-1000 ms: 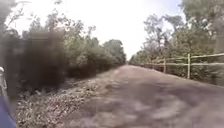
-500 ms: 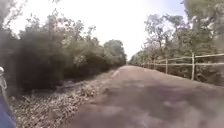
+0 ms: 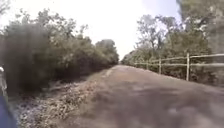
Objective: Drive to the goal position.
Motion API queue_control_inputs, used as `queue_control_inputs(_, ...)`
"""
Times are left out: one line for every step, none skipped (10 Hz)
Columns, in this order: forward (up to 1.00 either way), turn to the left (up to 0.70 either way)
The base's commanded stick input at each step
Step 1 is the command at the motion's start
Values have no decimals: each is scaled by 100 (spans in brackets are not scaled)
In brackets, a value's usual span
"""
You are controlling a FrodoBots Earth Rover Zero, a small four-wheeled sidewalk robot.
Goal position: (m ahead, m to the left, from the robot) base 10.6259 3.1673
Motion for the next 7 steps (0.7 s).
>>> queue_control_inputs(70, 0)
queue_control_inputs(70, 0)
queue_control_inputs(70, 0)
queue_control_inputs(70, 0)
queue_control_inputs(70, 0)
queue_control_inputs(70, 0)
queue_control_inputs(70, 0)
